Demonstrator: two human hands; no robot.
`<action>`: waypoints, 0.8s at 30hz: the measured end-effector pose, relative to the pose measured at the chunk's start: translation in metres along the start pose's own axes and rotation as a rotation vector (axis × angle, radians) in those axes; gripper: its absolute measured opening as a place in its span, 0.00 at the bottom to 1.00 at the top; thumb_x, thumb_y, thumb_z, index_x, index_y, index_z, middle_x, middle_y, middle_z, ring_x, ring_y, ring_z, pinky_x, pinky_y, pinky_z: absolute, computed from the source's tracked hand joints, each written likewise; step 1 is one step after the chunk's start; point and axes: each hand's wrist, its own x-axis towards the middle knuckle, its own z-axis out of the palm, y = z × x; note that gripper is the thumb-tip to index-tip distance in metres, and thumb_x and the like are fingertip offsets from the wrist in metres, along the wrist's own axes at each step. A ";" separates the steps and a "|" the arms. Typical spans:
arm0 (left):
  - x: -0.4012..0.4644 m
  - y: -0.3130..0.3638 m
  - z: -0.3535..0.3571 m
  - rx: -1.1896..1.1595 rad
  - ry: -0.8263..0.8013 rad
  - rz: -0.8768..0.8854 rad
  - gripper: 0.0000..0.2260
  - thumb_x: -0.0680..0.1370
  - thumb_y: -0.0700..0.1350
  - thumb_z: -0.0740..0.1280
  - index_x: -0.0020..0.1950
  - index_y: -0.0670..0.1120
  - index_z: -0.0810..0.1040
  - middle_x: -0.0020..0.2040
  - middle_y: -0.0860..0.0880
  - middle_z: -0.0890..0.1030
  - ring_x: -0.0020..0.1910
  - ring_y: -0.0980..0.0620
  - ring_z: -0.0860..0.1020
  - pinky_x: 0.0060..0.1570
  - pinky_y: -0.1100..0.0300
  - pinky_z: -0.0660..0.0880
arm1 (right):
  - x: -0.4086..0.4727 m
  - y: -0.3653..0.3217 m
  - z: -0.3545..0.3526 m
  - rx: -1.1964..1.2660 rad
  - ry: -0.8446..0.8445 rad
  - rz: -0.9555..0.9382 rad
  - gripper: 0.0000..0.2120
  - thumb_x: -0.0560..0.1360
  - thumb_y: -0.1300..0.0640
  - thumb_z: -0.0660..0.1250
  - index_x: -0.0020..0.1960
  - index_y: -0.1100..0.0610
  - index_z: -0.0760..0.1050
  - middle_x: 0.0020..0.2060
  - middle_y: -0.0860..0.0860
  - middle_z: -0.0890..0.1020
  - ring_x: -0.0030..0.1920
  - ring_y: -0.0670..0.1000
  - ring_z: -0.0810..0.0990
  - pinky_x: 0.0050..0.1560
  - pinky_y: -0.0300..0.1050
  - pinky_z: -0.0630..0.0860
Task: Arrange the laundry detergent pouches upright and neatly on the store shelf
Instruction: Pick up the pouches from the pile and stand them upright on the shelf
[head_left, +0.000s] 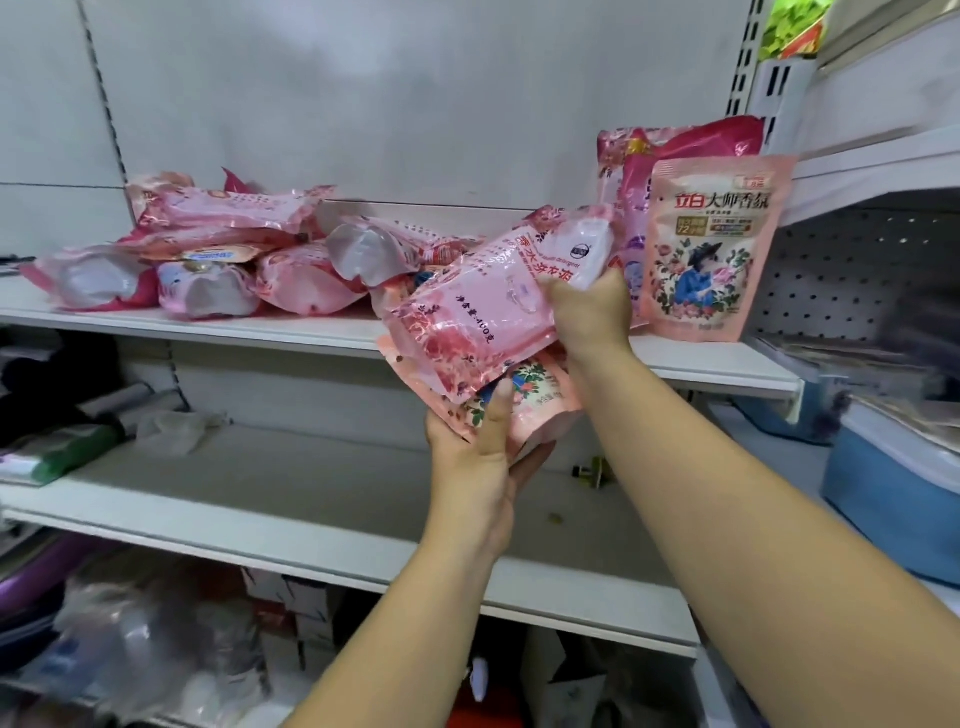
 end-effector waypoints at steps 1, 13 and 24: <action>-0.002 0.001 -0.004 0.016 -0.017 0.003 0.29 0.68 0.50 0.68 0.67 0.48 0.65 0.55 0.47 0.81 0.41 0.53 0.83 0.38 0.53 0.81 | 0.000 -0.001 -0.003 0.047 -0.006 0.011 0.12 0.72 0.59 0.70 0.51 0.57 0.68 0.48 0.53 0.78 0.49 0.54 0.79 0.51 0.50 0.78; -0.010 0.033 -0.051 0.159 -0.136 0.064 0.40 0.46 0.65 0.78 0.55 0.53 0.75 0.46 0.48 0.85 0.42 0.48 0.84 0.30 0.53 0.78 | -0.027 -0.039 -0.053 0.620 -0.173 0.087 0.23 0.67 0.64 0.73 0.59 0.59 0.70 0.46 0.52 0.82 0.39 0.48 0.84 0.36 0.45 0.81; 0.070 0.098 0.008 0.364 -0.155 0.255 0.09 0.76 0.42 0.64 0.55 0.51 0.70 0.49 0.48 0.81 0.41 0.50 0.83 0.33 0.53 0.81 | -0.015 -0.058 -0.108 0.520 -0.144 -0.050 0.17 0.66 0.68 0.71 0.54 0.62 0.75 0.35 0.52 0.85 0.41 0.53 0.85 0.41 0.49 0.82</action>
